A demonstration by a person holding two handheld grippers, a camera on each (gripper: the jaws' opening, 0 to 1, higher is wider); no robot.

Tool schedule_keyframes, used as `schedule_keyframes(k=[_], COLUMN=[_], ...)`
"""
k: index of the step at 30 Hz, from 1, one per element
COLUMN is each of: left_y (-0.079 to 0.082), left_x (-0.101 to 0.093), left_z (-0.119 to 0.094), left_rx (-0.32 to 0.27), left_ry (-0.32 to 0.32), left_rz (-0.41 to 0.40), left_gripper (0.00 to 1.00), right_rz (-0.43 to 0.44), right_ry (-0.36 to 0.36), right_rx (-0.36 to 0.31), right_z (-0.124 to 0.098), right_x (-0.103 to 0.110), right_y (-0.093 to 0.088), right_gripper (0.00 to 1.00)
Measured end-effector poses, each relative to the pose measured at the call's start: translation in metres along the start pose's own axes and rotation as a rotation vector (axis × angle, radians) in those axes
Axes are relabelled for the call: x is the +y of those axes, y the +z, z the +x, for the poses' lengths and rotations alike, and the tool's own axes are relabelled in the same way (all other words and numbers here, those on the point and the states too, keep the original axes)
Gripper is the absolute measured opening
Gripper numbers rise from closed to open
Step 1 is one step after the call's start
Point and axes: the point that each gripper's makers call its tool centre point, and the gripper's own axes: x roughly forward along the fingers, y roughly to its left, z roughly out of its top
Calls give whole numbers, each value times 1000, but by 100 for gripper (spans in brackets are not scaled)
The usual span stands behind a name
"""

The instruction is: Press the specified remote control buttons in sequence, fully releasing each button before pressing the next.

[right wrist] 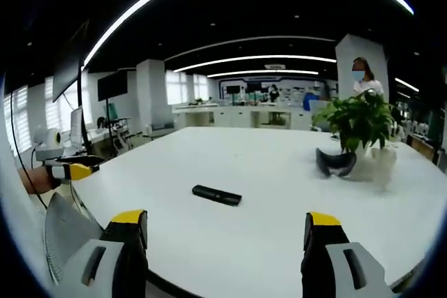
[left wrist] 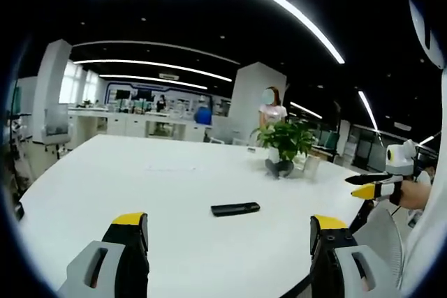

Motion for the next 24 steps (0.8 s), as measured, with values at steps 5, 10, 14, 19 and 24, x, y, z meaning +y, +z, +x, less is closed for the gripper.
schedule_keyframes(k=[5, 10, 14, 19, 24], left_y=[-2, -5, -7, -12, -8], left_x=[-3, -2, 1, 3, 8], left_z=[0, -3, -7, -8, -3], left_rx=[-1, 6, 11, 39, 35], left_ry=[-7, -1, 12, 9, 10], left_rz=[-2, -5, -8, -1, 0], left_gripper=[99, 99, 99, 99, 99], right_rz=[4, 8, -16, -11, -24], right_ry=[-15, -2, 27, 28, 37], right_rx=[-5, 0, 0, 1, 4], right_z=[-3, 6, 14, 18, 24], right_x=[-3, -2, 8, 9, 9], right_y=[0, 2, 6, 4, 6], right_gripper=[92, 91, 91, 90, 89])
